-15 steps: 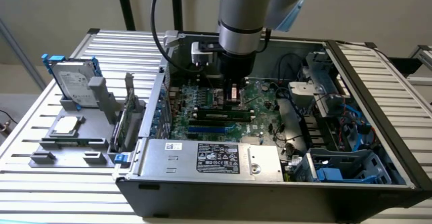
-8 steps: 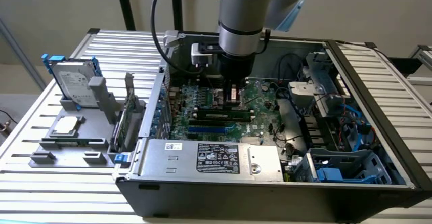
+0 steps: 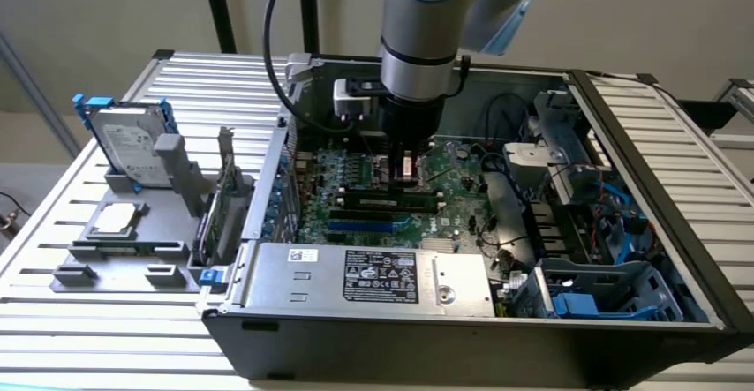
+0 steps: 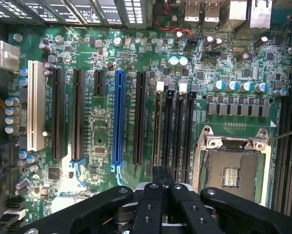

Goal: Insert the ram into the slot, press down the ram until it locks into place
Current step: 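Press down the ram until it locks into place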

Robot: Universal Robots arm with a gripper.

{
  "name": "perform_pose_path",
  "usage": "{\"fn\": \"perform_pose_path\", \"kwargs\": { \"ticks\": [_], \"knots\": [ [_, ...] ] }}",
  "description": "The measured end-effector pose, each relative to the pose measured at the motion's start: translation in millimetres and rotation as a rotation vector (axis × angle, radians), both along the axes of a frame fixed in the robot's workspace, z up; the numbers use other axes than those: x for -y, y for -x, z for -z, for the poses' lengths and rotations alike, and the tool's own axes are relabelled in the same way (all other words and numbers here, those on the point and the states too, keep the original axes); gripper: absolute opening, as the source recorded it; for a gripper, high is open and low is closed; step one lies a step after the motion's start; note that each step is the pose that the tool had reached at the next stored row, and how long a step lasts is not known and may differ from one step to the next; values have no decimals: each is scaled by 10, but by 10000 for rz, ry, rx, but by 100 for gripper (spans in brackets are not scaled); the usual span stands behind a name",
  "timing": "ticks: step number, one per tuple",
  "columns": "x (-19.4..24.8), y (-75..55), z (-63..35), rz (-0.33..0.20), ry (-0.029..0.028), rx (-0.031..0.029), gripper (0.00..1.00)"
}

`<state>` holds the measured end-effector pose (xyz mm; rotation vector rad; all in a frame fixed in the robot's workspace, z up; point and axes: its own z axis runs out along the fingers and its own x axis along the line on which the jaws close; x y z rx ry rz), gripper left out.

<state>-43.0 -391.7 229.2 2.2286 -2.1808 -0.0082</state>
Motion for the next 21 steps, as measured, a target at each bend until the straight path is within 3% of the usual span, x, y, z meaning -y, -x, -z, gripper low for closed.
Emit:
{"fn": "perform_pose_path", "kwargs": {
  "ticks": [6, 12, 21],
  "knots": [
    [-2, 1, 12, 1, -30, -1, 10],
    [-2, 1, -178, 2, -29, -96, 10],
    [-1, 1, -179, 1, -29, -97, 10]
  ]
}}
